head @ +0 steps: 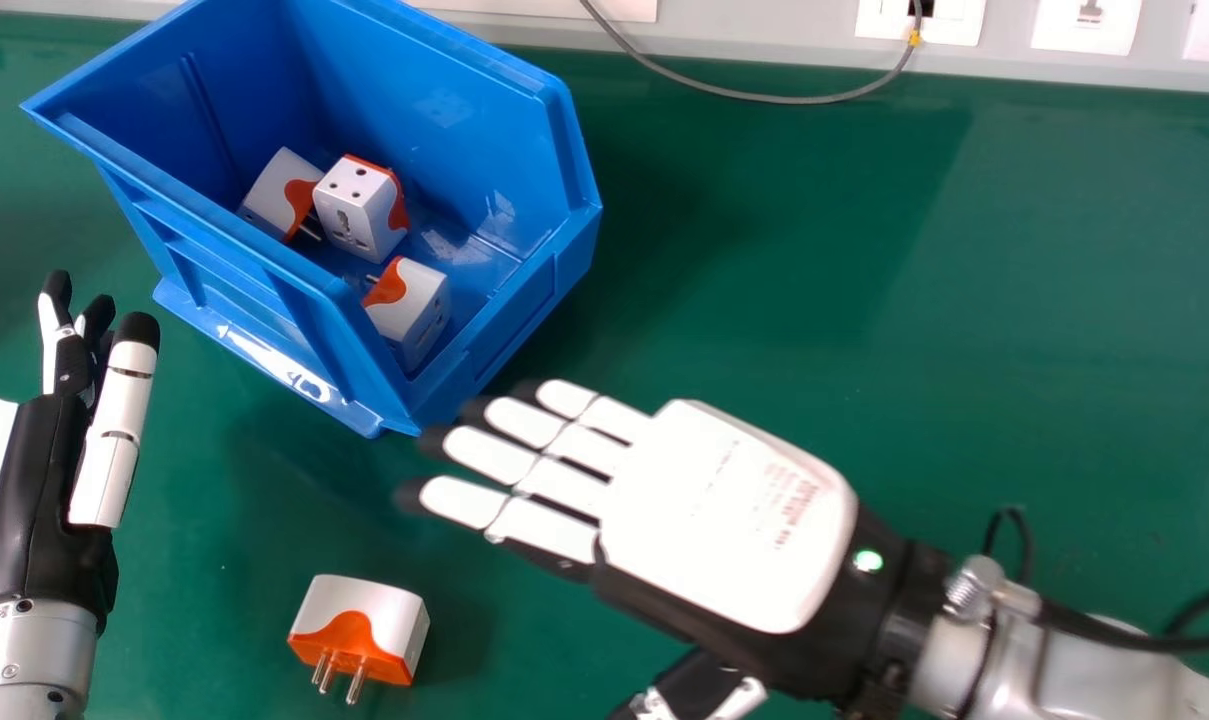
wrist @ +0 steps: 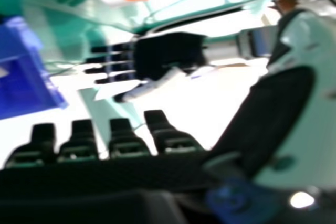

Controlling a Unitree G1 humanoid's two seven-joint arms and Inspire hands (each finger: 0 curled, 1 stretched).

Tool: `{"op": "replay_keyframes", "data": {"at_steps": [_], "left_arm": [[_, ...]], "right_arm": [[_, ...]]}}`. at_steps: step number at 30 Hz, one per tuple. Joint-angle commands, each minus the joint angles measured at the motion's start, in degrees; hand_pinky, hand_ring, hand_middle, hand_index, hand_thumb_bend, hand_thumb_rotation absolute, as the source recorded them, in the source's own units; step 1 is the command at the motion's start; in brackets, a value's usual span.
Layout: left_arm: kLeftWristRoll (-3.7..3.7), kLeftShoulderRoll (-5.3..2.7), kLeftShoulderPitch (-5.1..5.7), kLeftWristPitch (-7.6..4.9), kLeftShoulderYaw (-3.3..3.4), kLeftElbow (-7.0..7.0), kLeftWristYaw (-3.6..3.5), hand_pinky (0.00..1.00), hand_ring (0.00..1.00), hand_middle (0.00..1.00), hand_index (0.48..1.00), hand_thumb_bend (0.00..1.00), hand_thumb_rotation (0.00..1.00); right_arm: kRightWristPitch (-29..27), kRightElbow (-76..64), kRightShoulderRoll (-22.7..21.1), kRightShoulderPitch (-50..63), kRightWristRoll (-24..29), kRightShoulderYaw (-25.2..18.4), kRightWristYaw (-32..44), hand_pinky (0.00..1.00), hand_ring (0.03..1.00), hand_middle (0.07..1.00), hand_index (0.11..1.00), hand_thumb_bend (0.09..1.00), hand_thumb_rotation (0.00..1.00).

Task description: Pick all objects and put in blue box

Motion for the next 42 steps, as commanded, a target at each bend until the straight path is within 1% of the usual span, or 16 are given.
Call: {"op": "replay_keyframes", "data": {"at_steps": [1,3,5,7,10,13,16,18,22,23,27,31,34,38,41,42], "left_arm": [[0.09,0.61,0.18,-1.01,0.48,-1.09,0.04,1.0,1.0,1.0,1.0,0.45,0.95],[-0.1,0.68,-0.02,-0.46,0.57,-0.98,0.04,1.0,1.0,1.0,1.0,0.45,0.96],[0.06,0.8,-0.14,-0.2,0.59,-0.8,0.15,1.0,1.0,1.0,1.0,0.45,0.96],[0.49,0.72,0.02,0.02,0.43,-1.37,0.46,1.0,1.0,1.0,1.0,0.46,0.96],[0.62,0.73,0.09,-0.42,0.43,-1.24,0.44,1.0,1.0,1.0,1.0,0.47,0.95],[0.22,0.54,0.08,-1.03,0.63,-0.86,0.32,1.0,1.0,1.0,1.0,0.48,0.95],[0.53,0.64,-0.22,-1.42,0.5,-0.25,0.39,1.0,1.0,1.0,1.0,0.48,0.95],[0.39,0.59,-0.33,-1.37,0.53,-0.24,0.38,1.0,1.0,1.0,1.0,0.48,0.95],[0.13,0.48,-0.32,-0.97,0.51,-0.71,0.31,1.0,1.0,1.0,1.0,0.48,0.95],[0.11,0.42,-0.29,-0.81,0.46,-0.93,0.34,1.0,1.0,1.0,1.0,0.48,0.95],[0.08,0.39,-0.37,-0.03,0.38,-1.4,0.43,1.0,1.0,1.0,1.0,0.48,0.95],[0.16,0.47,-0.68,-0.49,0.4,-0.7,0.39,1.0,1.0,1.0,1.0,0.47,0.95],[0.44,0.38,-0.51,-1.1,0.26,-0.45,0.43,1.0,1.0,1.0,1.0,0.47,0.95],[0.08,0.32,-0.61,-1.06,0.29,-0.39,0.26,1.0,1.0,1.0,1.0,0.47,0.95],[-0.77,0.02,-0.67,-0.27,0.27,-1.48,0.03,1.0,1.0,1.0,1.0,0.46,0.95],[-0.83,0.06,-0.72,-0.09,0.26,-1.57,0.0,1.0,1.0,1.0,1.0,0.45,0.95]], "right_arm": [[-1.7,1.3,1.5,-3.2,-1.1,1.1,-0.2,0.89,0.936,0.944,0.902,0.476,0.52],[-3.1,3.3,2.6,-5.9,-2.9,2.0,-0.7,0.88,0.931,0.938,0.9,0.474,0.5],[-4.4,5.3,3.4,-8.6,-4.3,2.9,-1.2,0.87,0.928,0.934,0.897,0.472,0.49],[-5.9,8.1,4.5,-12.7,-4.8,4.2,-0.4,0.84,0.925,0.93,0.893,0.472,0.48],[-7.4,11.1,5.6,-18.0,-4.7,5.9,2.1,0.82,0.924,0.93,0.891,0.471,0.47],[-8.5,13.6,6.8,-23.0,-5.0,7.6,4.6,0.82,0.934,0.941,0.895,0.469,0.45],[-8.9,15.4,8.6,-27.0,-5.0,9.2,7.2,0.82,0.941,0.95,0.902,0.472,0.43],[-9.1,16.7,9.6,-29.2,-5.3,10.3,8.8,0.82,0.941,0.95,0.902,0.472,0.43],[-9.3,19.2,11.5,-32.3,-6.7,12.2,10.0,0.83,0.947,0.954,0.905,0.449,0.32],[-9.2,19.7,12.0,-32.9,-7.2,12.7,9.8,0.83,0.947,0.954,0.905,0.449,0.32],[-8.7,22.1,14.2,-35.2,-10.6,14.7,8.3,0.85,0.957,0.957,0.911,0.4,0.17],[-7.9,24.3,16.1,-36.6,-12.7,16.0,7.3,0.86,0.954,0.949,0.899,0.39,0.14],[-6.9,27.8,17.8,-37.9,-13.8,17.0,6.8,0.86,0.951,0.945,0.892,0.396,0.16],[-5.6,30.7,18.8,-38.8,-14.7,18.0,5.9,0.87,0.951,0.944,0.89,0.41,0.18],[-3.2,33.7,20.4,-39.1,-15.6,18.7,5.3,0.86,0.948,0.944,0.889,0.422,0.18],[-2.5,34.6,20.8,-39.1,-15.7,18.9,5.0,0.85,0.944,0.942,0.886,0.428,0.18]]}}
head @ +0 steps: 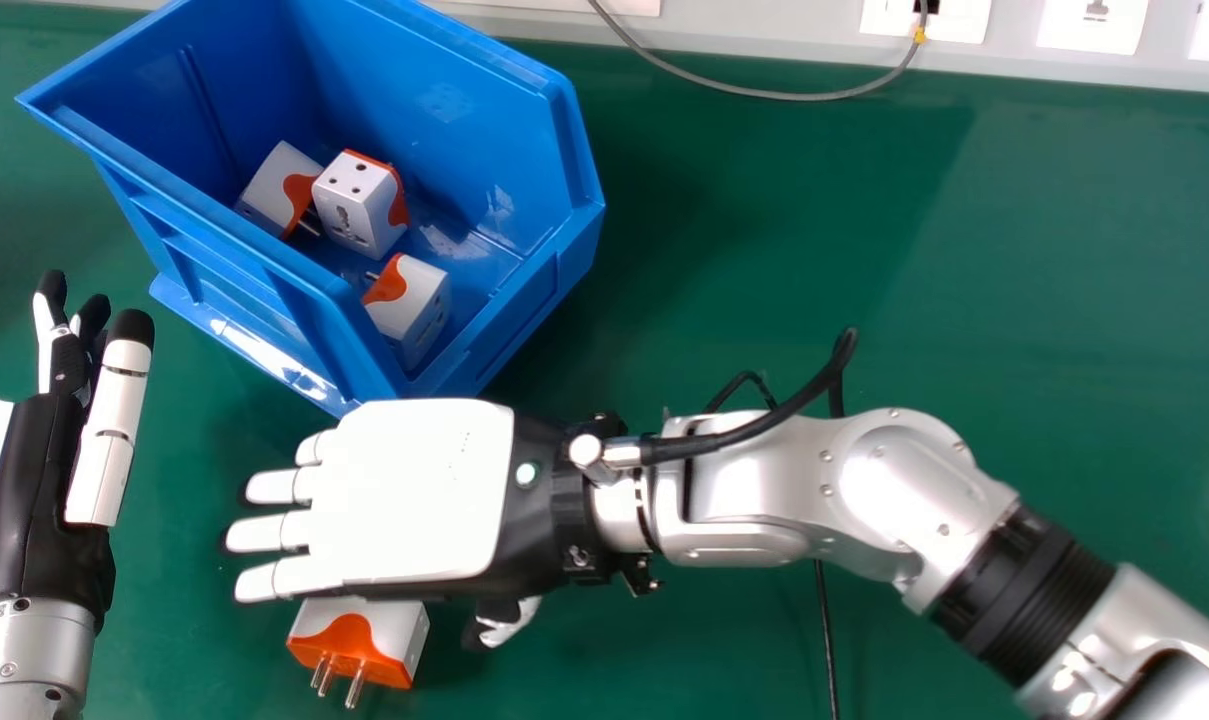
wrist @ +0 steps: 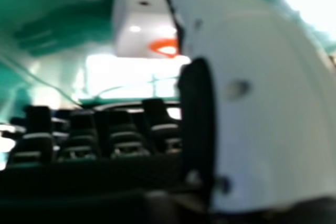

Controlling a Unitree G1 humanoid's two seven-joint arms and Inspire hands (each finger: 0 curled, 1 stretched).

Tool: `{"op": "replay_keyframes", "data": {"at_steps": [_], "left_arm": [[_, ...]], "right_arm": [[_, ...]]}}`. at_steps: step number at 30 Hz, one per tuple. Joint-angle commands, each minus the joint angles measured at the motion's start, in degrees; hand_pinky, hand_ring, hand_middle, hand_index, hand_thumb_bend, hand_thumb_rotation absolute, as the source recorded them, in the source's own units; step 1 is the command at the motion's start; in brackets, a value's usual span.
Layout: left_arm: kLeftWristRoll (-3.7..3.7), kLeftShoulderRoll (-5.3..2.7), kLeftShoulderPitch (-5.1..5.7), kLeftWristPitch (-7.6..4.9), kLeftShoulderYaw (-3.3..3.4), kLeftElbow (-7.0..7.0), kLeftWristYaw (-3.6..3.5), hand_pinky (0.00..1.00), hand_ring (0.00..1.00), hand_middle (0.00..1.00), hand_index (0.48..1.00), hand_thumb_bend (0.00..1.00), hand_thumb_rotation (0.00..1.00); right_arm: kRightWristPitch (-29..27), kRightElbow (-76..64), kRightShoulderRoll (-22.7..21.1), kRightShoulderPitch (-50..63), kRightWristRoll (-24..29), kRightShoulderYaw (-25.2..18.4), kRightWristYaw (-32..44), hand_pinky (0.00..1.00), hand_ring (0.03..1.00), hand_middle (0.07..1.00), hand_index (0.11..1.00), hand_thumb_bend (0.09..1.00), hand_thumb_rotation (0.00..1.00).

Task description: Pick all objects and put in blue box

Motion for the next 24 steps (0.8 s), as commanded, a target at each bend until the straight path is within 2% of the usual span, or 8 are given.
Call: {"op": "replay_keyframes", "data": {"at_steps": [1,6,9,12,15,24], "left_arm": [[-0.69,0.11,-0.47,-0.17,0.18,-1.41,-0.1,1.0,1.0,1.0,1.0,0.45,0.95],[-0.8,-0.1,-0.8,0.77,0.19,-1.81,0.13,1.0,1.0,1.0,1.0,0.43,0.95],[-0.18,-0.01,-1.08,0.5,-0.11,-1.49,0.25,1.0,1.0,1.0,1.0,0.42,0.95],[-0.35,-0.04,-1.27,0.86,-0.23,-1.89,0.18,1.0,1.0,1.0,1.0,0.41,0.95],[-0.1,0.06,-1.37,1.43,-0.42,-2.28,0.3,1.0,1.0,1.0,1.0,0.41,0.94],[-0.41,-0.82,-1.84,3.29,-0.6,-3.53,1.12,1.0,1.0,1.0,1.0,0.4,0.93]], "right_arm": [[1.2,0.9,1.3,-1.6,0.0,0.4,-1.8,0.84,0.94,0.94,0.882,0.434,0.18],[3.6,5.1,3.0,-2.1,-0.3,2.0,-3.0,0.81,0.927,0.929,0.873,0.445,0.17],[4.9,7.0,3.8,-2.5,-0.3,2.9,-2.9,0.81,0.924,0.927,0.871,0.445,0.17],[5.9,8.6,4.4,-2.6,0.1,3.7,-2.4,0.81,0.917,0.921,0.867,0.449,0.16],[6.5,9.2,4.7,-2.7,0.2,4.4,-2.0,0.82,0.919,0.921,0.868,0.447,0.15],[7.3,9.6,5.8,-3.4,0.4,6.0,-0.4,0.84,0.926,0.931,0.878,0.437,0.15]]}}
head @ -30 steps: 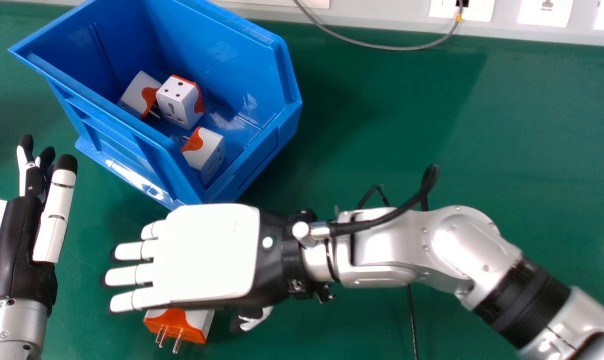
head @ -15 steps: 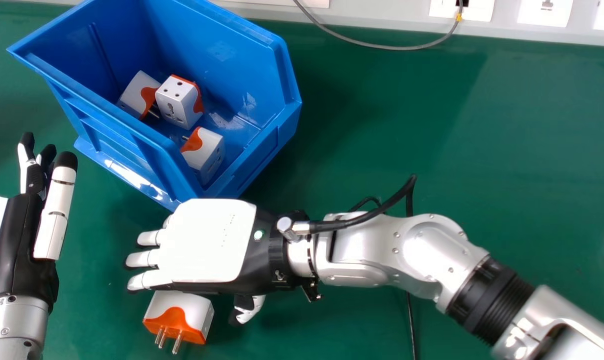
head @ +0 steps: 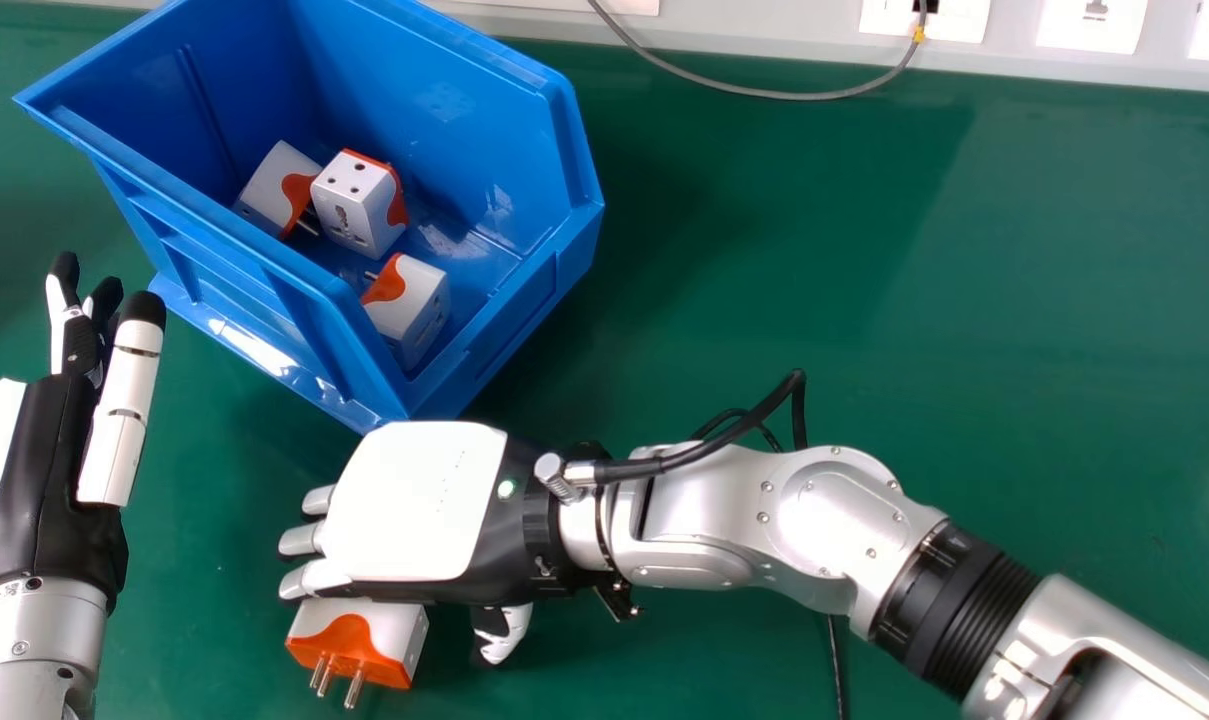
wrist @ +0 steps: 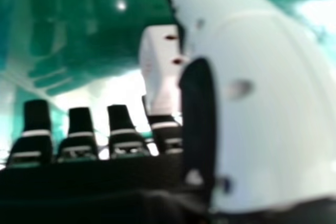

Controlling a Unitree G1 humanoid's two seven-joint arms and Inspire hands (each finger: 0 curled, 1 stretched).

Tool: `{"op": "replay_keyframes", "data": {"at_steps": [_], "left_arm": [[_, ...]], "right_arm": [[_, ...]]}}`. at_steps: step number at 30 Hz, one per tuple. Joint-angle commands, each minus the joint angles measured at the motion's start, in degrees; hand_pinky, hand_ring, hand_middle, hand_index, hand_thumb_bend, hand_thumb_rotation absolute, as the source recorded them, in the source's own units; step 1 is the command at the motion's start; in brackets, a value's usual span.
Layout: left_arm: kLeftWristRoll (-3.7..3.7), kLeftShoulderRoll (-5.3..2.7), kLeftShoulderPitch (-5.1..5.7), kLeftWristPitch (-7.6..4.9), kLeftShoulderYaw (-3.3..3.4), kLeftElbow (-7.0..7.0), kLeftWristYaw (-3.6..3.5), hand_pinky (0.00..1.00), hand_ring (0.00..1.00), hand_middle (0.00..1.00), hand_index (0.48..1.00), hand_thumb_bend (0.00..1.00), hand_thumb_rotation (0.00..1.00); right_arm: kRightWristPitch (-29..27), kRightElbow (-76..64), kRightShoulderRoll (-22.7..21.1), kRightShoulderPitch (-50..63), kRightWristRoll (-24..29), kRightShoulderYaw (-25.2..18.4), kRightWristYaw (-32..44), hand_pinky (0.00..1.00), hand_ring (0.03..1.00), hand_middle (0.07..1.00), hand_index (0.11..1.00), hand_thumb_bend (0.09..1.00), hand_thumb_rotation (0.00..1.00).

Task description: Pick all objects and put in blue box

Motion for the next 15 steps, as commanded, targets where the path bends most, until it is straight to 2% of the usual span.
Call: {"op": "replay_keyframes", "data": {"at_steps": [1,5,10,11,15], "left_arm": [[-0.44,-0.5,-0.61,0.26,0.02,-1.81,0.57,1.0,1.0,1.0,1.0,0.4,0.93],[-0.34,-0.51,-0.96,-0.69,-0.05,-0.91,0.54,1.0,1.0,1.0,1.0,0.39,0.93],[-0.2,-0.89,-0.76,-0.75,-0.34,-1.69,0.57,1.0,1.0,1.0,1.0,0.4,0.93],[-0.2,-1.0,-0.8,-0.71,-0.41,-1.75,0.6,1.0,1.0,1.0,1.0,0.4,0.93],[-0.36,-1.41,-1.02,-0.97,-0.34,-1.39,0.62,1.0,1.0,1.0,1.0,0.41,0.93]], "right_arm": [[0.0,-0.1,1.3,-2.4,0.3,0.4,-0.8,0.83,0.925,0.931,0.878,0.439,0.15],[-0.1,1.1,1.9,-3.4,-0.2,1.4,-2.0,0.82,0.921,0.93,0.877,0.446,0.15],[0.3,1.9,2.4,-4.7,-1.3,2.9,-3.0,0.82,0.918,0.925,0.872,0.476,0.12],[0.4,2.1,2.5,-4.9,-1.5,3.0,-3.2,0.82,0.919,0.924,0.873,0.505,0.11],[0.7,3.1,3.1,-5.1,-1.1,2.9,-3.1,0.82,0.919,0.922,0.878,0.545,0.09]]}}
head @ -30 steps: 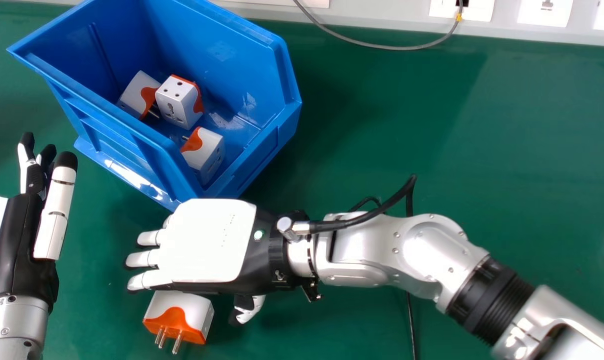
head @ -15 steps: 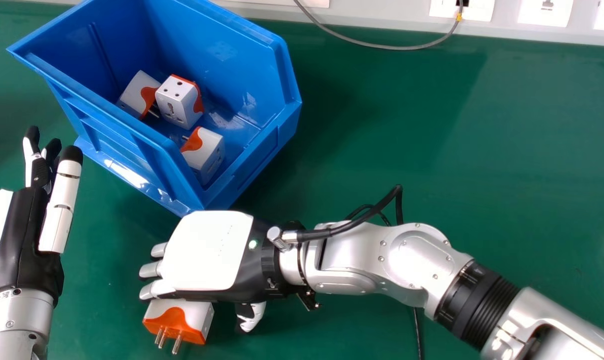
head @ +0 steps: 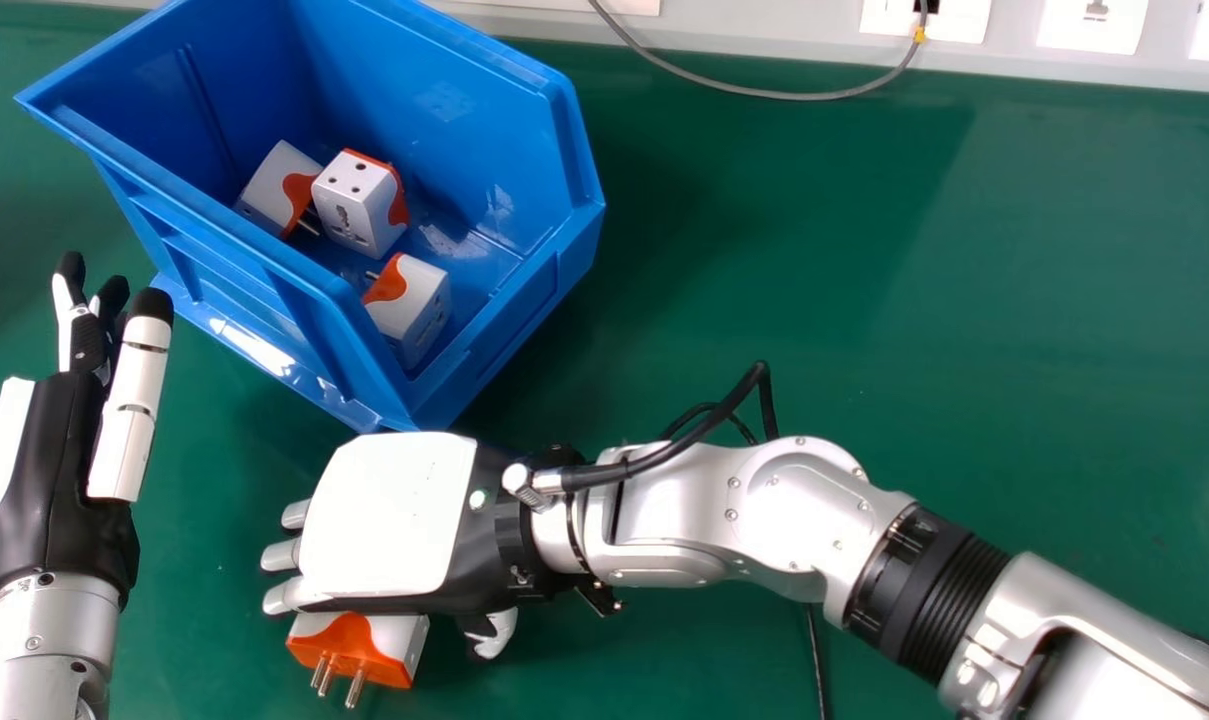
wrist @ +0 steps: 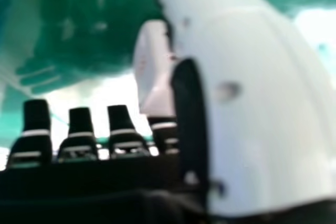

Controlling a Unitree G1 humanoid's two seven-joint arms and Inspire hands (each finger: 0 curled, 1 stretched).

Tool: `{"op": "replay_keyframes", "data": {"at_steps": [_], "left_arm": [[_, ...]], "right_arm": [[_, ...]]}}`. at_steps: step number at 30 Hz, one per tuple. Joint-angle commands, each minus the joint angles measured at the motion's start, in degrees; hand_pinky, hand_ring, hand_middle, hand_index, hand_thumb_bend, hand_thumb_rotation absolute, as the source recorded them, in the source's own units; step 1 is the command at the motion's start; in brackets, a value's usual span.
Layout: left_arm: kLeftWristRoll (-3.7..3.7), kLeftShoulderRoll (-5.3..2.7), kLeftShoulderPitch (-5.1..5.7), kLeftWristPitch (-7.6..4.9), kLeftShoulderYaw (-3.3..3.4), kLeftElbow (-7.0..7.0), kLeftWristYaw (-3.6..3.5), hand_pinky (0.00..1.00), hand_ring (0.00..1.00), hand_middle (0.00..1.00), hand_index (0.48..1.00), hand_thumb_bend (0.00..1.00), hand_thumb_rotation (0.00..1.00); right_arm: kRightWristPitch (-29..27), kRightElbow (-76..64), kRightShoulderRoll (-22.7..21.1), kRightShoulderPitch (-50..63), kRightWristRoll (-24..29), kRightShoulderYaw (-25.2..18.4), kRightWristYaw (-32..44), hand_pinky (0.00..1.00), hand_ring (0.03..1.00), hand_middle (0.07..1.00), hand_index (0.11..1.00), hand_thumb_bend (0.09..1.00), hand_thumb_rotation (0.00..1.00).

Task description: Pick all objects and put in blue box

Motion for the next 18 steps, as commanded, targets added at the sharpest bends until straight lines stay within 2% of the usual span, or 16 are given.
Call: {"op": "replay_keyframes", "data": {"at_steps": [1,6,10,12,16,18], "left_arm": [[-0.48,-0.22,-0.56,-1.35,0.05,-1.14,0.17,1.0,1.0,1.0,1.0,0.41,0.93],[-0.49,-0.58,-0.18,-1.58,0.05,-1.74,0.15,1.0,1.0,1.0,1.0,0.42,0.93],[0.11,-0.77,-0.2,-1.77,-0.17,-1.89,0.59,1.0,1.0,1.0,1.0,0.42,0.93],[0.19,-0.85,-0.3,-1.62,-0.26,-1.93,0.71,1.0,1.0,1.0,1.0,0.43,0.93],[0.2,-1.23,0.01,-0.54,-0.53,-3.27,1.18,1.0,1.0,1.0,1.0,0.43,0.93],[0.07,-1.28,0.15,-0.18,-0.69,-3.84,1.17,1.0,1.0,1.0,1.0,0.43,0.93]], "right_arm": [[0.6,0.2,1.1,-1.8,0.6,-0.1,-0.7,0.82,0.919,0.922,0.878,0.545,0.09],[1.0,0.9,1.4,-1.9,0.2,0.2,-1.5,0.83,0.918,0.92,0.865,0.561,0.09],[1.7,2.1,1.9,-2.2,-0.3,0.8,-1.4,0.82,0.913,0.916,0.864,0.564,0.08],[1.9,2.4,1.9,-2.2,-0.3,0.9,-1.6,0.82,0.91,0.914,0.862,0.566,0.08],[2.3,2.9,2.4,-2.1,0.8,0.8,-1.2,0.81,0.907,0.911,0.856,0.565,0.08],[2.6,3.1,2.6,-1.9,0.8,0.9,-1.4,0.81,0.905,0.91,0.855,0.563,0.08]]}}
